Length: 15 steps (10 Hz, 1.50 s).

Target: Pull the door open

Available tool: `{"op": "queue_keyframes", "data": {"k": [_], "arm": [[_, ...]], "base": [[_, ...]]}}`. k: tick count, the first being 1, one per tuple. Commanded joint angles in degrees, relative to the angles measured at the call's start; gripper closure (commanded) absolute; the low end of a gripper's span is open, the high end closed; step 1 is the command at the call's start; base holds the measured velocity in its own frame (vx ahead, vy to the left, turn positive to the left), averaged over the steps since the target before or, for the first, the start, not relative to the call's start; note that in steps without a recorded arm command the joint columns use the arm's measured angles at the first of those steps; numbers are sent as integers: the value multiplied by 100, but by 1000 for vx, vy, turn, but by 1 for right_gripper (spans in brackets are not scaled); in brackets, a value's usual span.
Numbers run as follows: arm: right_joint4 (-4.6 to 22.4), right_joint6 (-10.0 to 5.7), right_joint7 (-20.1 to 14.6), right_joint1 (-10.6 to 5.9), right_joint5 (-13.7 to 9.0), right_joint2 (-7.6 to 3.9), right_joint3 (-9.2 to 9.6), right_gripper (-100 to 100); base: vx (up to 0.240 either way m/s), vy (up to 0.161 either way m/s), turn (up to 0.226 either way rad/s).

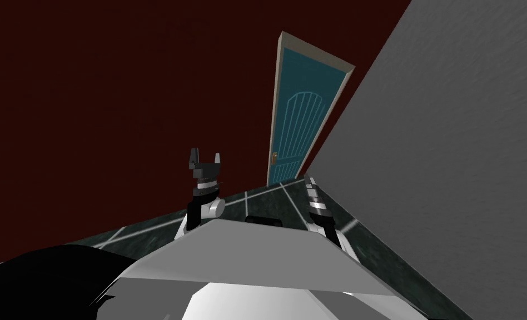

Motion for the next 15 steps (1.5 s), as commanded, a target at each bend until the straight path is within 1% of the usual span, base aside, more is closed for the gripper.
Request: {"op": "queue_keyframes", "data": {"k": [1,6,15], "arm": [[89,-21,169,44,20,-24,-20,-100],[360,-56,693,154,108,-51,-43,-100],[841,-118,1623,350,264,-57,-85,-100]], "base": [[93,-3,130],[100,-1,141],[102,-24,138]]}}
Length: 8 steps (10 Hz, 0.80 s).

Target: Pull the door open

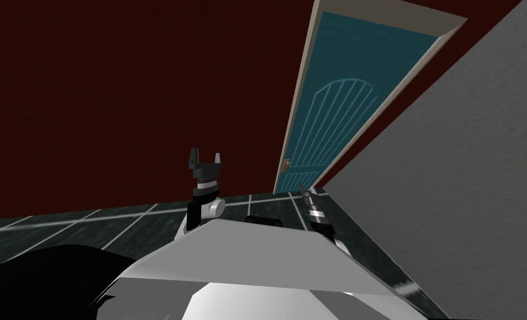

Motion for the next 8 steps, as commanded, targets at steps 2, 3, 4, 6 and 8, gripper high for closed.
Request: {"op": "queue_keyframes", "data": {"k": [2,3,4,6,8], "arm": [[129,-11,284,61,50,13,-2,-100],[178,-18,380,81,66,17,-7,-100],[228,-24,475,101,82,21,-11,-100],[327,-37,666,142,114,29,-20,-100],[466,-55,935,198,159,46,-32,-100]], "base": [[90,-24,128],[98,-47,104],[99,-48,157],[92,-40,121],[106,-40,167]]}}
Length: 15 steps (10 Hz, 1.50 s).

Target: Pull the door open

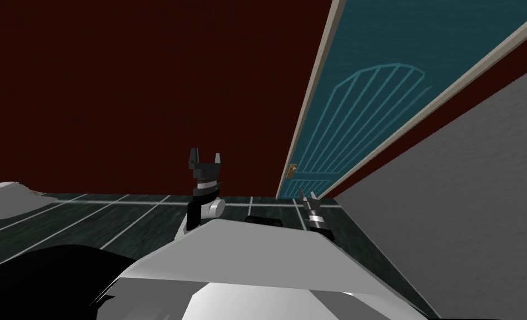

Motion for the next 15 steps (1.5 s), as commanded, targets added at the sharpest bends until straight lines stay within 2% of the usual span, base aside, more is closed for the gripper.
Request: {"op": "queue_keyframes", "data": {"k": [1,7,12,13,15], "arm": [[94,-3,191,29,25,-1,-18,-100],[448,-49,873,173,140,66,-49,-100],[731,-85,1419,288,231,155,-74,-100],[691,-83,1344,276,221,143,-69,-100],[930,-104,1200,132,93,-29,-366,-100]], "base": [[118,-62,144],[121,-79,139],[113,-118,132],[48,-70,30],[87,81,176]]}}
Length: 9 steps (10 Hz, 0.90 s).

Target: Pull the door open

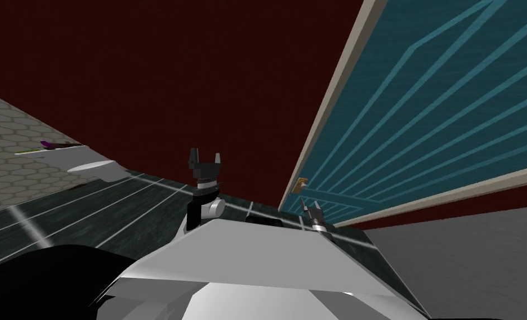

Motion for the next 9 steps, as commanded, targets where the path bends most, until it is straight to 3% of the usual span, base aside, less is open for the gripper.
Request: {"op": "queue_keyframes", "data": {"k": [1,3,7,8,9], "arm": [[127,-9,-119,-77,-84,-101,-191,-100],[332,-40,-259,-205,-200,-245,-459,-100],[568,-79,-419,-355,-339,-416,-780,-100],[489,-45,-386,-305,-311,-384,-710,-100],[489,-45,-386,-305,-311,-384,-710,100]], "base": [[139,110,119],[186,61,155],[135,-8,79],[63,-22,26],[-12,0,-28]]}}
